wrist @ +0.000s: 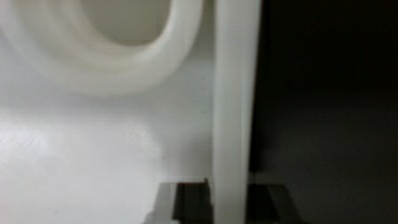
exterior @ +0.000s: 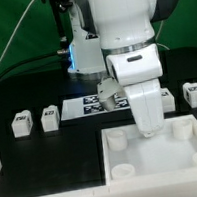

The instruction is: Assemble one leg

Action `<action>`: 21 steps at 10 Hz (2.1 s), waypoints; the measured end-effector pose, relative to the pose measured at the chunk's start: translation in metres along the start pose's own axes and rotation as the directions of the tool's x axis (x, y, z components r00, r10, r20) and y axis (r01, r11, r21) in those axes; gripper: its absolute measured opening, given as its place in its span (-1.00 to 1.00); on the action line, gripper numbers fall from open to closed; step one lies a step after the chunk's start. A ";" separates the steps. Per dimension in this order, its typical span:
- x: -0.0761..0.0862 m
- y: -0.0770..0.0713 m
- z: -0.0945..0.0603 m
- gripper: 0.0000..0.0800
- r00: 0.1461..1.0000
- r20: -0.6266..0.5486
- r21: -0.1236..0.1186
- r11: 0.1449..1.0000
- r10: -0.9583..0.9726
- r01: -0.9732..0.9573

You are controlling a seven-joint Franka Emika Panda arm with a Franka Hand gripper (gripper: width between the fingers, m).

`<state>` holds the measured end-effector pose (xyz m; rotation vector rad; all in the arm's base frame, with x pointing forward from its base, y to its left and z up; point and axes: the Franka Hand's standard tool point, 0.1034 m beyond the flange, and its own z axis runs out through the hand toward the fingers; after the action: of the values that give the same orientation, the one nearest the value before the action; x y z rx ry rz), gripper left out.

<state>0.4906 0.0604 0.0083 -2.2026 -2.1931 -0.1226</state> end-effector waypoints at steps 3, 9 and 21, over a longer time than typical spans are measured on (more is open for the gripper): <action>0.001 0.000 0.000 -0.86 1.000 -0.001 0.006 1.000 0.000 0.000; 0.000 0.000 0.000 0.52 1.000 -0.001 0.006 1.000 0.003 -0.003; 0.062 -0.031 -0.062 0.62 0.881 -0.008 -0.041 0.880 0.473 -0.473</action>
Offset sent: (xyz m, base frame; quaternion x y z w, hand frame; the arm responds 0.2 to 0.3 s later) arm 0.0000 0.0000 0.0000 0.0000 0.0000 0.0000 1.0000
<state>0.4572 0.1177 0.0737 -2.6826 -1.5937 -0.1513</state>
